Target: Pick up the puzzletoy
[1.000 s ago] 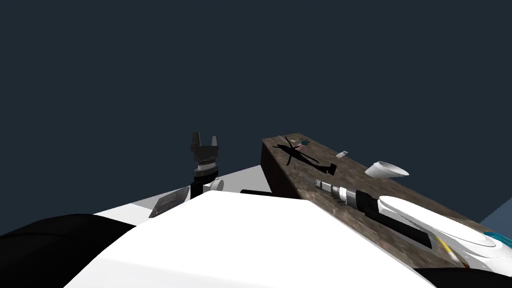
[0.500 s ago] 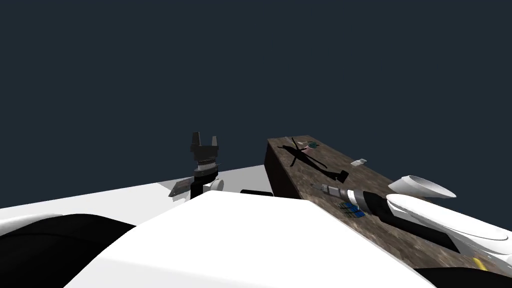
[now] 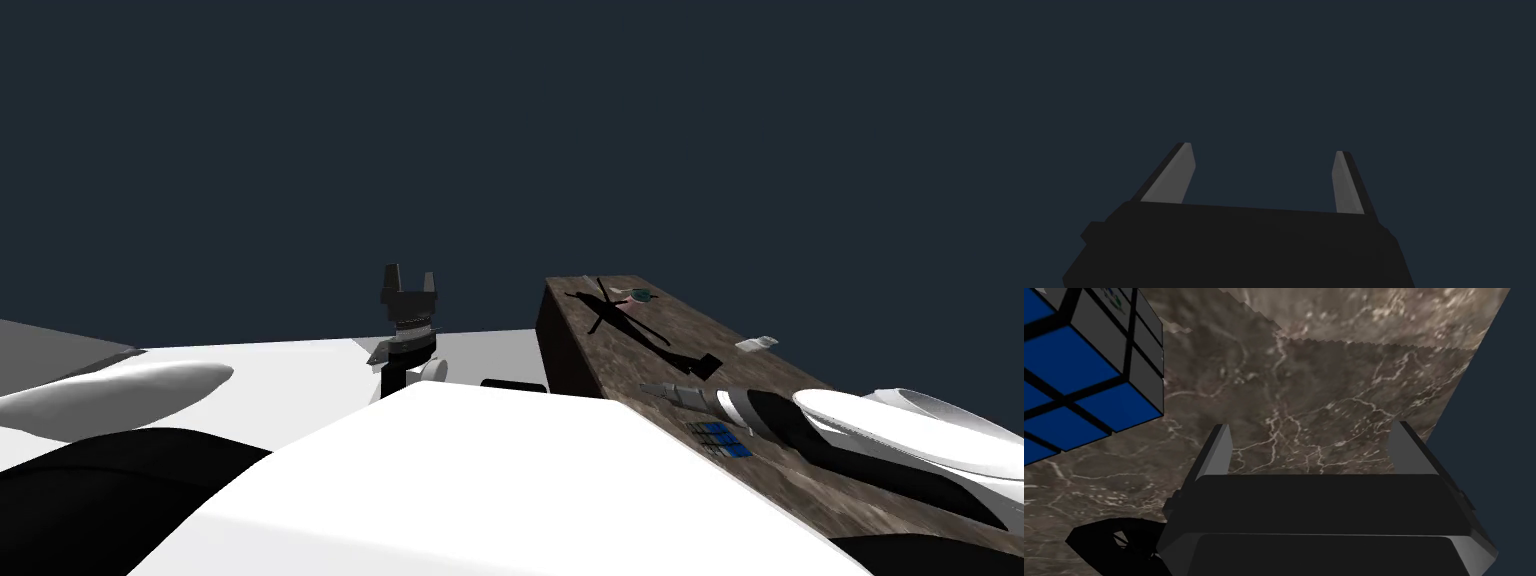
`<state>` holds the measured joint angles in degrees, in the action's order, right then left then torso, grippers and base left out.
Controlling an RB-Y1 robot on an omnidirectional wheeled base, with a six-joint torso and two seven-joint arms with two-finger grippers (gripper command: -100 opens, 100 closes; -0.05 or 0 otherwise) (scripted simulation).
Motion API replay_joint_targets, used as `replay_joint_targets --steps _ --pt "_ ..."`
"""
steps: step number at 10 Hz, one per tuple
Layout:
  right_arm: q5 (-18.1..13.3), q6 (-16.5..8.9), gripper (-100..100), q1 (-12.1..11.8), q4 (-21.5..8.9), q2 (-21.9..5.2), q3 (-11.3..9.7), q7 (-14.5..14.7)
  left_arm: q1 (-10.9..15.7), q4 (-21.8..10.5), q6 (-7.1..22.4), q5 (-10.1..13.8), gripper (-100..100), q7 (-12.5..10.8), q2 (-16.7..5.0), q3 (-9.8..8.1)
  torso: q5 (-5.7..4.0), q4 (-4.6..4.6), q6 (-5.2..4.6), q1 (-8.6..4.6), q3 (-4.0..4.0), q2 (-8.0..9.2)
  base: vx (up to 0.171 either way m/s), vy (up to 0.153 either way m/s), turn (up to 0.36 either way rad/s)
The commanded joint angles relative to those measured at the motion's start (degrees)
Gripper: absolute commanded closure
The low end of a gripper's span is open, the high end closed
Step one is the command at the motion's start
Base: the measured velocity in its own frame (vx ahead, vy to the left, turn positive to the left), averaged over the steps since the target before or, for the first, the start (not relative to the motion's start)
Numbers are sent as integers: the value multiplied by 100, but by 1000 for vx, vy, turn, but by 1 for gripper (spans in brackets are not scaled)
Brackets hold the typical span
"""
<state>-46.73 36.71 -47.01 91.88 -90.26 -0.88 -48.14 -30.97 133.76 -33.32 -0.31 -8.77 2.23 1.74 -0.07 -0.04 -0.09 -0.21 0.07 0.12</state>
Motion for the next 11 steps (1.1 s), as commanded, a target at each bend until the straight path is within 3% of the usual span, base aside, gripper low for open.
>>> replay_joint_targets --steps 1,6,8,10,11 --pt "-94 84 -100 -42 -98 -234 -11 -146 0 0 0 0 0 0 0 0 0 0 0 0 0 0 -84 -48 146" --pt "-800 346 -100 -483 -523 -1055 -215 -813 -1 0 0 0 0 0 0 -1 1 -3 -8 6 4 5 -103 -23 285" --pt "-1051 463 -100 -668 -649 -1275 -320 -1040 -1 0 0 0 0 0 0 -1 0 -3 -9 7 4 4 -118 10 233" --pt "-1150 519 -100 -756 -688 -1333 -378 -1128 -2 0 0 0 0 0 0 -1 2 -3 -14 12 3 1 -86 31 71" --pt "-1071 423 -100 -801 -598 -1351 -311 -1119 -2 0 0 0 0 0 0 -1 3 -2 -12 21 2 0 -42 25 13"
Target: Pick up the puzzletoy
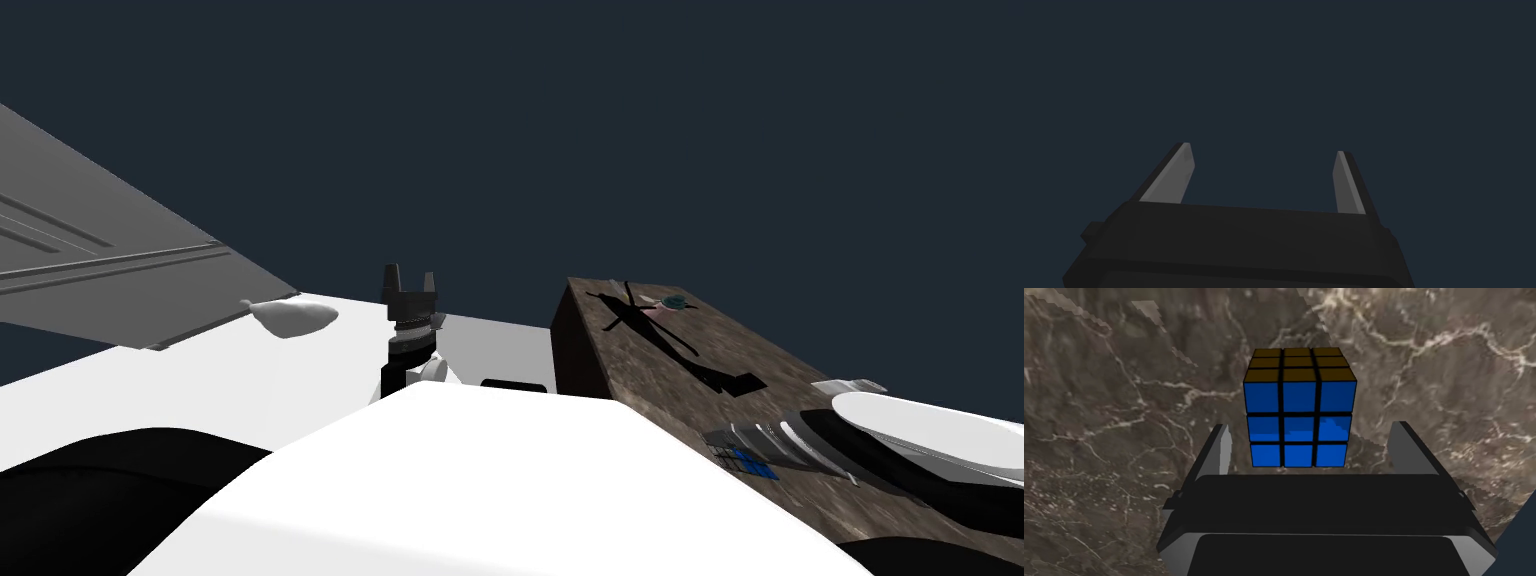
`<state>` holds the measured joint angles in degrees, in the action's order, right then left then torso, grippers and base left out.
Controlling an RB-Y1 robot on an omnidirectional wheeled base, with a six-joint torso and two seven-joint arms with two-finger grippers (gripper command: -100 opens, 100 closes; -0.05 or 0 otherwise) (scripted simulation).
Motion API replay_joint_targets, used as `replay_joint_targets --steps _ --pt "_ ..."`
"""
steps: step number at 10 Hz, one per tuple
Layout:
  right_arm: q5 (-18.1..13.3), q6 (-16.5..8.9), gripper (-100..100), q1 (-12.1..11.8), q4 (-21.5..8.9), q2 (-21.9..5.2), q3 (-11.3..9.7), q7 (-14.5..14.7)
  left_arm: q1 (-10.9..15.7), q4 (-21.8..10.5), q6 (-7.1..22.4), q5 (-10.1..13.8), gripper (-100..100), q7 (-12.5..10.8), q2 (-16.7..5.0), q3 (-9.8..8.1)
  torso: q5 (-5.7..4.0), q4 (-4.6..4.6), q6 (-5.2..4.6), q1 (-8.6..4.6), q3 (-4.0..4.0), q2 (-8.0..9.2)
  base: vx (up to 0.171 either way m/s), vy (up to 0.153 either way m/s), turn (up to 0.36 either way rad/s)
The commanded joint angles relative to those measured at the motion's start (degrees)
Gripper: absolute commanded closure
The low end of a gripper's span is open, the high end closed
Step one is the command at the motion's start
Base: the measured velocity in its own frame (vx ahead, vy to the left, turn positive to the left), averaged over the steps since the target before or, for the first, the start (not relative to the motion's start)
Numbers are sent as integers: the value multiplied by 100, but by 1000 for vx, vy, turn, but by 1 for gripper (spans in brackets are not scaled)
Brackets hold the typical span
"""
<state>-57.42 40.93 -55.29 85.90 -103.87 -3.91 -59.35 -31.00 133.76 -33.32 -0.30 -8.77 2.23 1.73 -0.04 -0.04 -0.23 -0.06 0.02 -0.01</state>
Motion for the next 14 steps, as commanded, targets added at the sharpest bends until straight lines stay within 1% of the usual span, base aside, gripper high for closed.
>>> replay_joint_targets --steps 1,2,3,5,6,7,11,12,13,14 --pt "0 0 0 0 0 0 0 0 0 0 0 0 0 0 0 0 0 0 0 0 0 0 -7 4 -6" --pt "-43 -114 -100 -15 -63 206 -120 119 0 0 0 0 0 0 0 0 -2 3 1 -7 -8 -12 17 11 101" --pt "-54 -143 -100 -19 -78 257 -149 149 0 0 0 0 0 0 0 0 -3 6 3 -7 -14 -23 33 7 72" --pt "-108 -286 -100 -41 -157 512 -298 298 -1 0 0 0 0 0 0 0 -4 9 2 -10 -20 -34 41 12 76" --pt "-133 -210 -100 50 -155 464 -301 236 -1 0 0 0 0 0 0 0 -4 10 3 -8 -22 -37 19 5 17" --pt "-144 -216 100 62 -162 480 -320 246 -1 0 0 0 0 0 0 0 -2 9 2 -9 -20 -32 0 0 0" --pt "-144 -217 100 60 -166 477 -318 244 -1 0 0 0 0 0 0 0 -5 6 3 -11 -14 -23 0 0 0" --pt "-144 -217 0 61 -165 477 -317 244 -1 0 0 0 0 0 0 0 -4 6 3 -10 -14 -23 0 0 0" --pt "-65 -172 100 -24 -94 308 -179 179 -1 0 0 0 0 0 0 0 -4 6 3 -10 -14 -23 -18 -3 -88" --pt "-43 -114 100 -15 -63 206 -120 119 -1 0 0 0 0 0 0 -1 -1 5 0 -9 -12 -18 -39 -13 -92"
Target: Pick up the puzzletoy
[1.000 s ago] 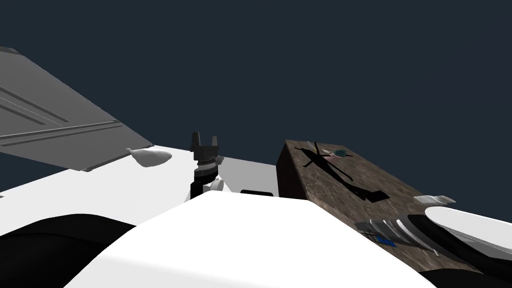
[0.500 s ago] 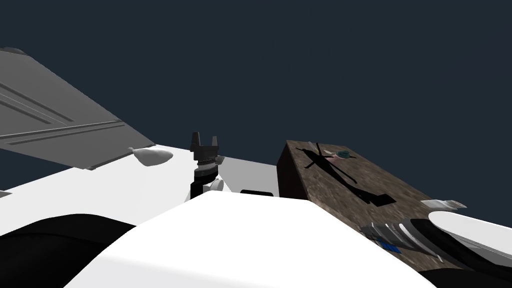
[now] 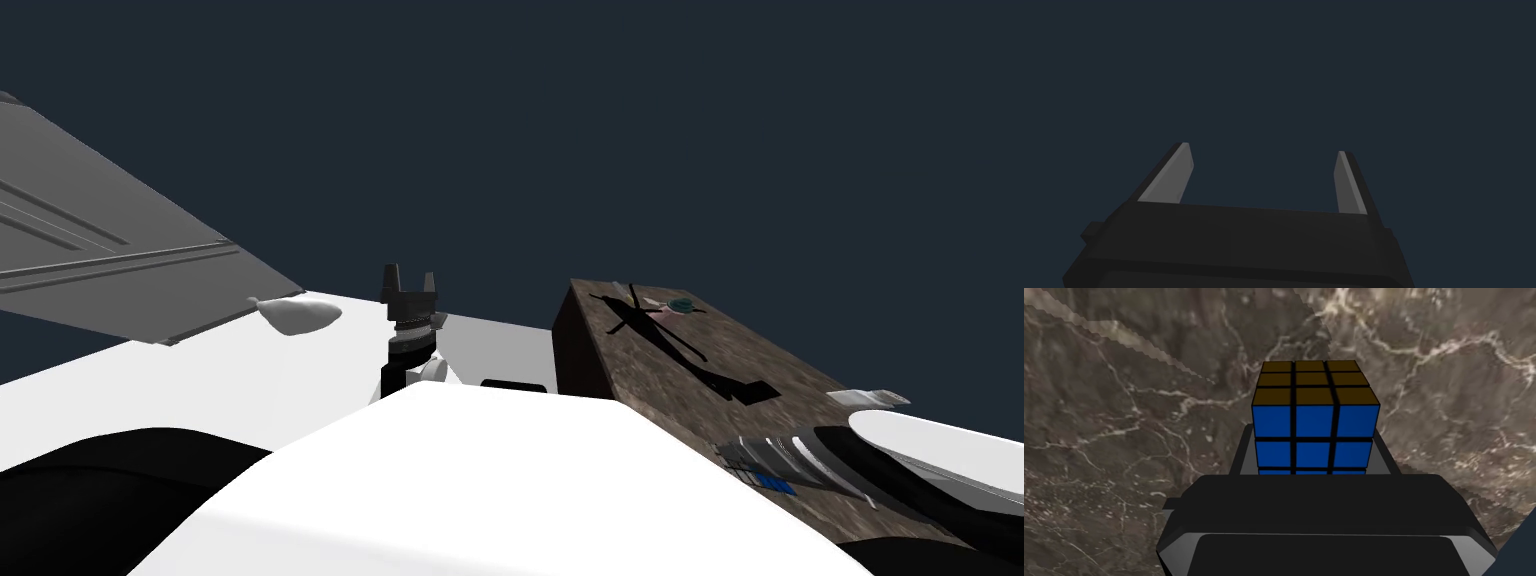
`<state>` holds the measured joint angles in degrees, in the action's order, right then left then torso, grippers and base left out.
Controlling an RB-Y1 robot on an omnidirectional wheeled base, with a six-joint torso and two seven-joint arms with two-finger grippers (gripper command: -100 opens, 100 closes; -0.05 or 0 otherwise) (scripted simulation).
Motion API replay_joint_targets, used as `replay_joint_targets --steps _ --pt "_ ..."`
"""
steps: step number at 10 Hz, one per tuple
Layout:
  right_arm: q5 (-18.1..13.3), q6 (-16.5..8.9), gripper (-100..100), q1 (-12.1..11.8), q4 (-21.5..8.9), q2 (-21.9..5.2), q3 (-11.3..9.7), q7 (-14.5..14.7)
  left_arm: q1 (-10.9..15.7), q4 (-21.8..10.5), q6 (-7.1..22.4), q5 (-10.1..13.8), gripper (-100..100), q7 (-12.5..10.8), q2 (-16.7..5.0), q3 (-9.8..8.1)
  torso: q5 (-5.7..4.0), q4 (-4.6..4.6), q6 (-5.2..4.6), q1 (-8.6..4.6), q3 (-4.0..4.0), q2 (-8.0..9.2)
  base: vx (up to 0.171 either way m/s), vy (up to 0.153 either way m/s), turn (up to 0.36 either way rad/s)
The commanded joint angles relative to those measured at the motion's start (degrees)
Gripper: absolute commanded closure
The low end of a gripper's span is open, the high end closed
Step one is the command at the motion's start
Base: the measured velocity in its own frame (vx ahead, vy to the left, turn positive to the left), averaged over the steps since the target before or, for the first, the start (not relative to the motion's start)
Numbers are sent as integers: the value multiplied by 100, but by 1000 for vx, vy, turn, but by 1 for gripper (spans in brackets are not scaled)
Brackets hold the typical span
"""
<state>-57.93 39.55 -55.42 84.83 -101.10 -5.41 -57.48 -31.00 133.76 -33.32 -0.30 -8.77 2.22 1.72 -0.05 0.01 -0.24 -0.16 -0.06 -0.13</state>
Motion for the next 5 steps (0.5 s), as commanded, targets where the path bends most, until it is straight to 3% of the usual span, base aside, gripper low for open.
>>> replay_joint_targets --steps 1,4,5 --pt "29 81 100 7 76 -173 90 -128 0 0 0 0 0 0 0 0 0 0 0 0 0 0 -45 -17 -75" --pt "-16 117 100 89 50 -139 36 -150 0 0 0 0 0 0 0 0 -1 1 2 3 -3 -6 -11 -3 -6" --pt "-6 112 0 75 56 -144 45 -146 0 0 0 0 0 0 0 0 0 1 3 4 -4 -9 0 0 0"
